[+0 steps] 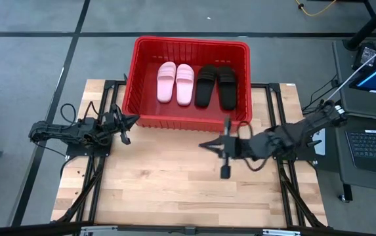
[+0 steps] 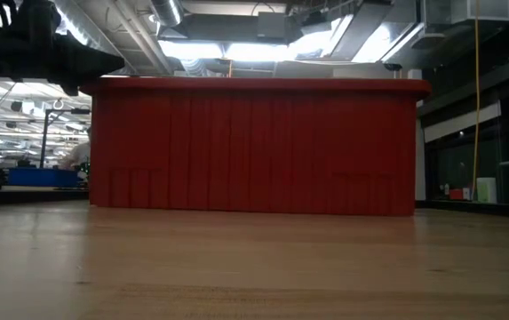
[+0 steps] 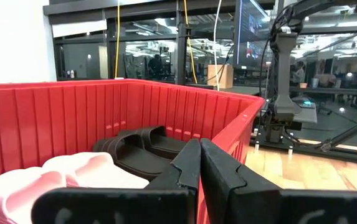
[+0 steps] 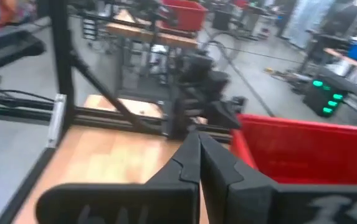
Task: Pick and place slides into bin
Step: Return to Home Position
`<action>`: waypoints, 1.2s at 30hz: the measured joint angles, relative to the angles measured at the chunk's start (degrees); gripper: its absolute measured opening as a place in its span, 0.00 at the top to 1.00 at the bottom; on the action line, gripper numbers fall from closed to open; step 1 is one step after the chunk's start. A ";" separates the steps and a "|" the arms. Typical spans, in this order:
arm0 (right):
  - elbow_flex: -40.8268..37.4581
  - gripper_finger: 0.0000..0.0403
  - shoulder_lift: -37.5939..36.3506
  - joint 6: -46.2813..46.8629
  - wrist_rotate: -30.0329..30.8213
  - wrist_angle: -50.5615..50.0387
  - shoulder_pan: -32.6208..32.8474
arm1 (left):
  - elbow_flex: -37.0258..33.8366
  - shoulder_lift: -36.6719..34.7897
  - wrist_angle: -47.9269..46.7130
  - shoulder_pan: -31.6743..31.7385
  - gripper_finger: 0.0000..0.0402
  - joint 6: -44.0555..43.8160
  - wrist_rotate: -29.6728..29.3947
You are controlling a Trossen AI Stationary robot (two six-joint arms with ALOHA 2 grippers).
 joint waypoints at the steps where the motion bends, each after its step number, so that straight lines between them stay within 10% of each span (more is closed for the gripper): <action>1: -0.61 0.99 -1.41 0.61 1.24 -0.99 0.46 | 0.00 0.00 -0.01 0.00 0.98 0.00 0.04; 12: -21.58 0.99 -20.77 2.75 2.49 6.86 4.34 | 0.00 0.07 -0.15 0.00 0.99 0.00 0.08; 24: -45.86 0.99 -42.61 -1.69 -12.21 17.38 4.38 | 0.00 0.08 -0.13 0.00 0.99 0.00 0.08; 36: -57.20 0.99 -55.62 0.79 -13.08 22.00 4.04 | 0.00 0.09 -0.13 0.00 0.99 0.00 0.08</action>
